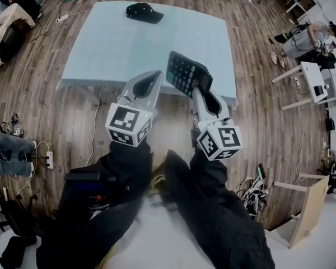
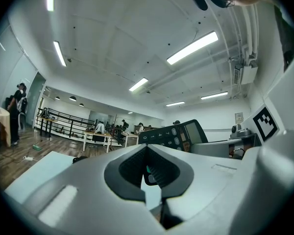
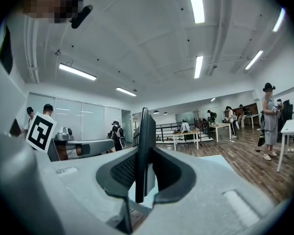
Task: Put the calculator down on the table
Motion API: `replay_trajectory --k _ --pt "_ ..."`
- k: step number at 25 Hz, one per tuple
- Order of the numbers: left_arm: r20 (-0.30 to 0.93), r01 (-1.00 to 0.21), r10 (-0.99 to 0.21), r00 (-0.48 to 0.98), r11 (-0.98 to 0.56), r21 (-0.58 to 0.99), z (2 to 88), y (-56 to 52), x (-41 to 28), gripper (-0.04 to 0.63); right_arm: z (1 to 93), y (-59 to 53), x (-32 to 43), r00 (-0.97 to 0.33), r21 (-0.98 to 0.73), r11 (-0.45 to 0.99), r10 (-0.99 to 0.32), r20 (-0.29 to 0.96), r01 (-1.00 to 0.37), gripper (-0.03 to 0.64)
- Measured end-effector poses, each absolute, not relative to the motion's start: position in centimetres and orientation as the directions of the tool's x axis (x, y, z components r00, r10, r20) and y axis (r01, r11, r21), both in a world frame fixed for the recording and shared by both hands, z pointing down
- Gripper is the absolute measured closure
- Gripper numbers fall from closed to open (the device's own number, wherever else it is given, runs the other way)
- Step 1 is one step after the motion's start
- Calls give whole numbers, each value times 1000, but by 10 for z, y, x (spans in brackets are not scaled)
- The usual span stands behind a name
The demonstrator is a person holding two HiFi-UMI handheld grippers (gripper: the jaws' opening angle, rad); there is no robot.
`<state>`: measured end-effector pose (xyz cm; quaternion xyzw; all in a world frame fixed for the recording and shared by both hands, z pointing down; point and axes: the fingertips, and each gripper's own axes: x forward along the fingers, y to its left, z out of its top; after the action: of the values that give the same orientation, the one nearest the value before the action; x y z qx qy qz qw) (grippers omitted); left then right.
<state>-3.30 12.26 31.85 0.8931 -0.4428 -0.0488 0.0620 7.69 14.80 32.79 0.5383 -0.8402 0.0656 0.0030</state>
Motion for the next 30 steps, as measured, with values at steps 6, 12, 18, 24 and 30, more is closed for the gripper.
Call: replay_trajectory --k 6,12,18,24,30 --pt "-24 -773 -786 618 -613 164 323 119 -26 594 331 147 85 -402 -115 392 -912 83 -913 546" --pt "-4 -770 -783 622 -612 178 336 108 -20 594 344 137 95 -388 -135 374 -916 105 -918 546" --pt "34 -808 -816 577 -563 175 349 68 -29 594 358 87 98 -427 -176 405 -897 116 -897 546" --pt "37 -864 -870 491 -481 146 345 -4 -55 594 354 5 76 -515 -188 494 -854 80 -849 548" --pt "44 -873 -877 478 -469 130 338 -86 -41 594 342 -79 79 -555 -193 536 -830 56 -822 548"
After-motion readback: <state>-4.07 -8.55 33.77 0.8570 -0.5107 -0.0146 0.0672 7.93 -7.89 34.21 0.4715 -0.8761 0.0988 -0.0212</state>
